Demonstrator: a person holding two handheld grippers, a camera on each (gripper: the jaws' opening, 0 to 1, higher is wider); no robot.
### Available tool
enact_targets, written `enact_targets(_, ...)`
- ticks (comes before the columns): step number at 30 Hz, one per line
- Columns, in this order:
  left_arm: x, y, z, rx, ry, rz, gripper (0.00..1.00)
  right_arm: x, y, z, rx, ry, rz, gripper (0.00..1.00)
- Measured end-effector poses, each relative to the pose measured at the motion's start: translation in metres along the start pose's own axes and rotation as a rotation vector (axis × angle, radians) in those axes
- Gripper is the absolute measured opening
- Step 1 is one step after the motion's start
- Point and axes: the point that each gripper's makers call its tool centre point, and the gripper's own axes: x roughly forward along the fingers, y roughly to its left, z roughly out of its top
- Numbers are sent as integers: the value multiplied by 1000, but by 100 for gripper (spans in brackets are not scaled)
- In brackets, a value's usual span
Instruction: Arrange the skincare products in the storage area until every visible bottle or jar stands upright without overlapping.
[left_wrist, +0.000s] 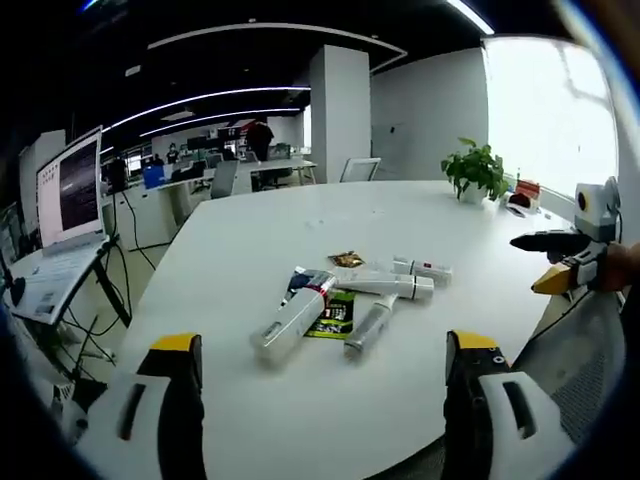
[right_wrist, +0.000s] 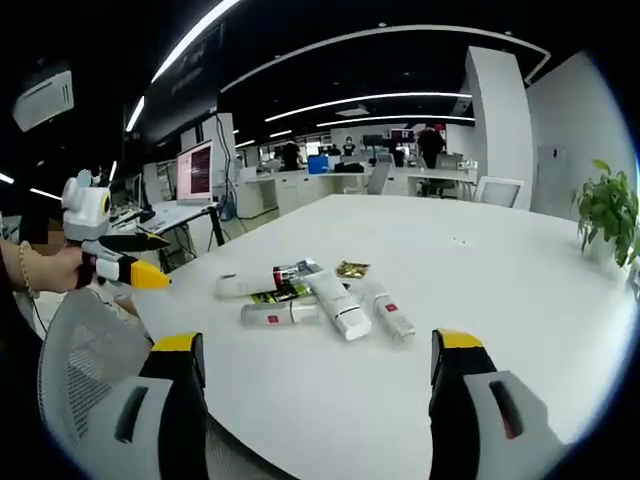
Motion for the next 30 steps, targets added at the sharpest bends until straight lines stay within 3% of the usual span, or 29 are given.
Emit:
enact_targets(9, 4, -2, -8, 5, 23, -19, 91, 2, -3, -4, 22, 22, -3, 93)
enact_targets(15, 6, -4, -10, 40, 31, -29, 91, 4, -1, -7, 21, 42, 1, 93)
enact_targets(30, 6, -8, -11, 38, 35, -41, 90, 6, -1, -10, 21, 64, -5, 92)
